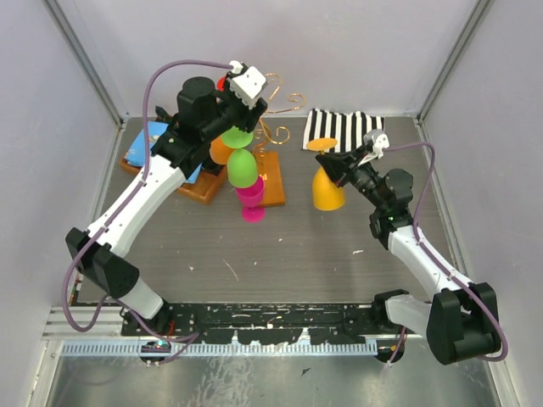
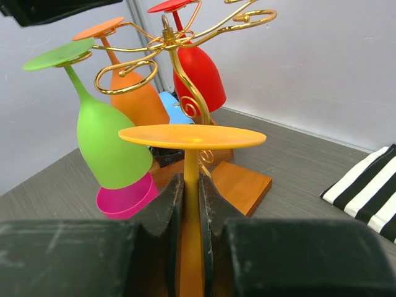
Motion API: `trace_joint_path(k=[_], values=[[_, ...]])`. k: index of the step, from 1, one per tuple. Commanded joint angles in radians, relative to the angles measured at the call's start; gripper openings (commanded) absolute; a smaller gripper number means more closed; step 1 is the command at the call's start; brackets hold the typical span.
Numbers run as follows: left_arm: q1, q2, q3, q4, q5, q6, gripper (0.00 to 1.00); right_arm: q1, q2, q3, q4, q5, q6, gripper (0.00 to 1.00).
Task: Place the wine glass upside down on the wine glass rack
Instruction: Turn the wine glass upside down at the wine rack.
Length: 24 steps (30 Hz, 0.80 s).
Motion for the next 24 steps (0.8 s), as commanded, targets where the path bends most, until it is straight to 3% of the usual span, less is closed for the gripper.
trace_joint_path(k=[1, 14, 24], values=[[0.005, 0.062, 0.142, -0.117, -0.08, -0.078, 0.62, -0.004, -0.001, -0.003, 0.115, -0.032, 0.022, 0.0], [0.011, 0.256, 0.45, -0.409, -0.144, -0.169, 0.65, -0.006, 0.015, -0.016, 0.136, -0.05, 0.048, 0.0], [0.015, 0.318, 0.503, -0.442, -0.155, -0.203, 0.55, -0.007, 0.023, -0.026, 0.148, -0.048, 0.052, 0.0]])
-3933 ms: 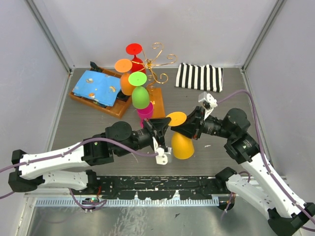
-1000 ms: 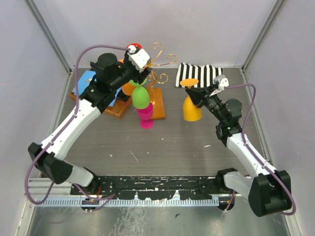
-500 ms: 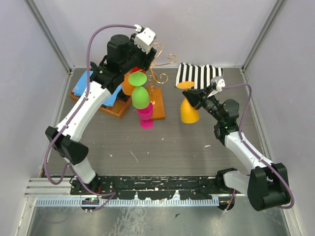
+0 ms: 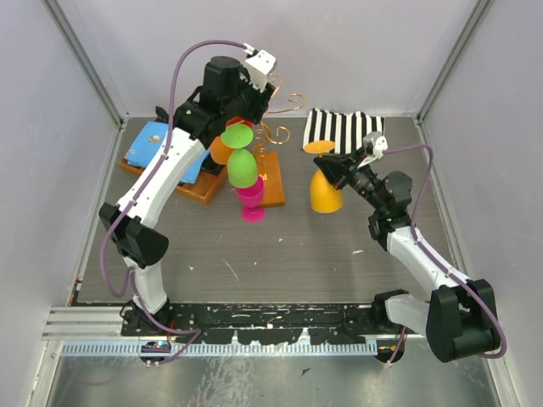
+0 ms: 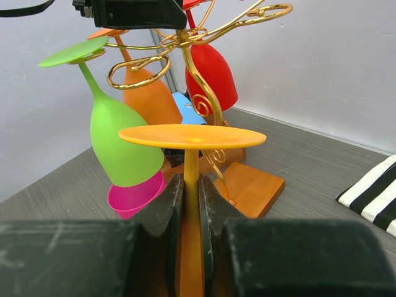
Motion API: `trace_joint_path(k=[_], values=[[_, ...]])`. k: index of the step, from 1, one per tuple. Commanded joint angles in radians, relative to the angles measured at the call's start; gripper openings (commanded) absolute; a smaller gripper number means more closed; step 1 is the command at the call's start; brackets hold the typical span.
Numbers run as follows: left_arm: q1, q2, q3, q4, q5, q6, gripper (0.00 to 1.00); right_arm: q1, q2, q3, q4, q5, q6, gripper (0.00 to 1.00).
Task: Place the wine glass upside down on the wine glass rack
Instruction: Turn the wine glass upside down at the wine rack.
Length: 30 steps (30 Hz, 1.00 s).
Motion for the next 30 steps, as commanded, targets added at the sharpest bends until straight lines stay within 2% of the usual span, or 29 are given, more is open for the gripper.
trace_joint_path(k=[1, 7, 12, 14, 17, 19, 28, 30], values=[[0.009, -0.002, 0.013, -0.003, -0.012, -0.032, 0.54, -0.006, 0.004, 0.005, 0.073, -0.008, 0.008, 0.0], [0.019, 0.003, -0.023, 0.022, -0.008, -0.058, 0.47, -0.006, -0.007, -0.001, 0.073, -0.009, 0.006, 0.0], [0.022, -0.005, -0.06, 0.039, 0.008, -0.076, 0.46, -0.006, 0.017, 0.0, 0.127, -0.007, 0.005, 0.0], [0.022, -0.01, -0.073, 0.047, 0.014, -0.082, 0.46, -0.006, 0.039, 0.006, 0.182, -0.009, 0.012, 0.0], [0.024, -0.012, -0.087, 0.059, 0.023, -0.085, 0.33, -0.006, 0.083, 0.02, 0.253, -0.014, 0.019, 0.0], [0.025, -0.012, -0.087, 0.06, 0.026, -0.087, 0.3, -0.006, 0.12, 0.036, 0.304, -0.029, 0.023, 0.0], [0.03, -0.022, -0.095, 0.071, 0.041, -0.09, 0.28, -0.006, 0.321, 0.088, 0.652, -0.067, 0.09, 0.0], [0.03, -0.025, -0.101, 0.072, 0.042, -0.09, 0.28, -0.006, 0.359, 0.121, 0.685, -0.061, 0.103, 0.0]])
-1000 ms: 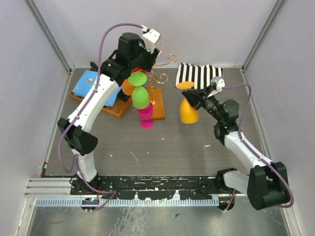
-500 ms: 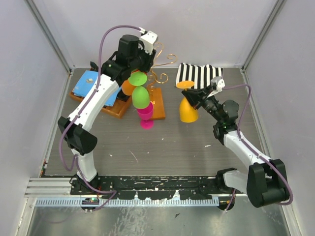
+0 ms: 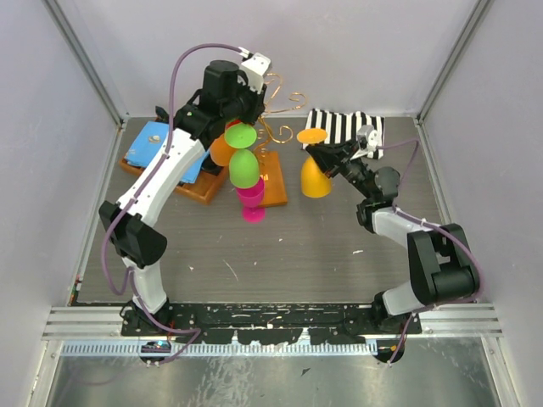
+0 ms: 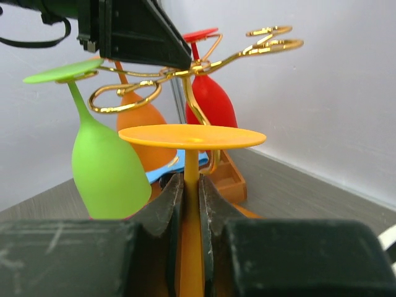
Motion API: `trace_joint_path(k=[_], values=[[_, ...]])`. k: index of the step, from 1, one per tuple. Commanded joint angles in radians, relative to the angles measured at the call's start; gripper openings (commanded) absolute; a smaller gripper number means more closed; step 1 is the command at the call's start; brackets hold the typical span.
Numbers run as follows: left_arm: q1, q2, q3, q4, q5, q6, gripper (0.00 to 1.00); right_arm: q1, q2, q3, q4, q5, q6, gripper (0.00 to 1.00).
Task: Place the wine glass upside down on the wine glass rack
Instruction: Turn the wine glass upside down at the wine rack.
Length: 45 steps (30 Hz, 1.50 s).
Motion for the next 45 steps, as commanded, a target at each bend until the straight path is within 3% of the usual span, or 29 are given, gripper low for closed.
trace_joint_path(k=[1, 10, 16, 45], values=[[0.008, -0.023, -0.032, 0.033, 0.016, -0.006, 0.29, -0.004, 0.06, 0.102, 0.245, -0.008, 0.044, 0.0], [0.008, -0.028, -0.04, 0.036, 0.028, -0.005, 0.28, 0.016, 0.2, 0.23, 0.307, -0.059, 0.082, 0.0], [0.008, -0.031, -0.039, 0.035, 0.033, -0.004, 0.28, 0.037, 0.316, 0.287, 0.468, -0.085, 0.136, 0.0], [0.008, -0.032, -0.032, 0.029, 0.05, -0.001, 0.27, 0.111, 0.413, 0.448, 0.469, -0.222, 0.12, 0.0]])
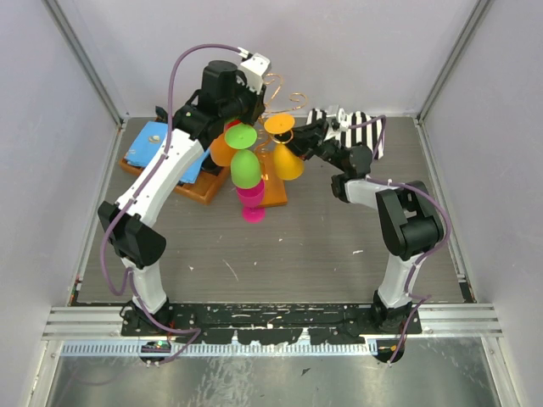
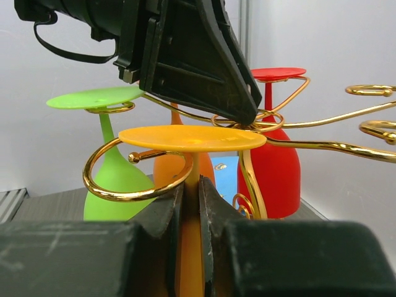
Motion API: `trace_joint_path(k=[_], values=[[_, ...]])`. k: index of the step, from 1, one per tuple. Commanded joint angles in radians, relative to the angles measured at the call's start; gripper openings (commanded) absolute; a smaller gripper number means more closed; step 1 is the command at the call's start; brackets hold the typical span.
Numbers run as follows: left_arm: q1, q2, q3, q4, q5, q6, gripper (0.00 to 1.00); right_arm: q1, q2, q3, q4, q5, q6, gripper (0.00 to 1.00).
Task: Place the wine glass upside down on the wine glass rack
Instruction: Turn the wine glass upside down at the wine rack.
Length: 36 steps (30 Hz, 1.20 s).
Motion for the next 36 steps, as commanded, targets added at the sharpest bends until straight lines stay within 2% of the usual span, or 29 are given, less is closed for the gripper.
trace_joint_path(k=[1, 36], values=[[0.005, -0.023, -0.015, 0.016, 0.022, 0.0, 0.27, 0.006, 0.0, 0.058, 0.181, -0.043, -0.011, 0.0], [0.005, -0.016, -0.011, 0.01, 0.008, 0.005, 0.25, 0.063, -0.157, -0.088, 0.181, -0.126, -0.041, 0.0]])
